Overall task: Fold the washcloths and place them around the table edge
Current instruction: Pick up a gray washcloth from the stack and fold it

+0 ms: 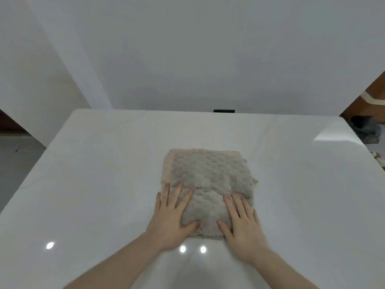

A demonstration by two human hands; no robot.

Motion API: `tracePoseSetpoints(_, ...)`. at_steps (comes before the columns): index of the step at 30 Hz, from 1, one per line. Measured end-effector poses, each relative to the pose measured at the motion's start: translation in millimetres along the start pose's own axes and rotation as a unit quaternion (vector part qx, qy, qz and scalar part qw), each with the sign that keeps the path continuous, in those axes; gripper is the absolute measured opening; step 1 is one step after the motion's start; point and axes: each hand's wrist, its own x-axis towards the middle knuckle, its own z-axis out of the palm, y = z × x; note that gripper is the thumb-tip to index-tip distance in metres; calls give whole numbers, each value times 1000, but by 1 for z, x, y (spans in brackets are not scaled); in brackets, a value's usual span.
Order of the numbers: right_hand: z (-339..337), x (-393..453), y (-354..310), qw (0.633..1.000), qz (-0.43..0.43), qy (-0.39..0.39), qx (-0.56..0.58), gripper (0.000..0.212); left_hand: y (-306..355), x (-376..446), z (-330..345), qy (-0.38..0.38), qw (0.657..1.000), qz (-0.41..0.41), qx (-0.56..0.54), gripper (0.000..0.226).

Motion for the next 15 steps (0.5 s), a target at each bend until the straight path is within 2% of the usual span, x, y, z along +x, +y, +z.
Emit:
tracePoseSetpoints(6, 18, 32, 27, 989, -53, 138, -7, 68, 1, 34, 19, 140, 990, 14, 4, 89)
tracePoseSetpoints(15, 38, 32, 32, 974, -67, 216, 13, 72, -7, 33, 34, 200, 980, 20, -1, 86)
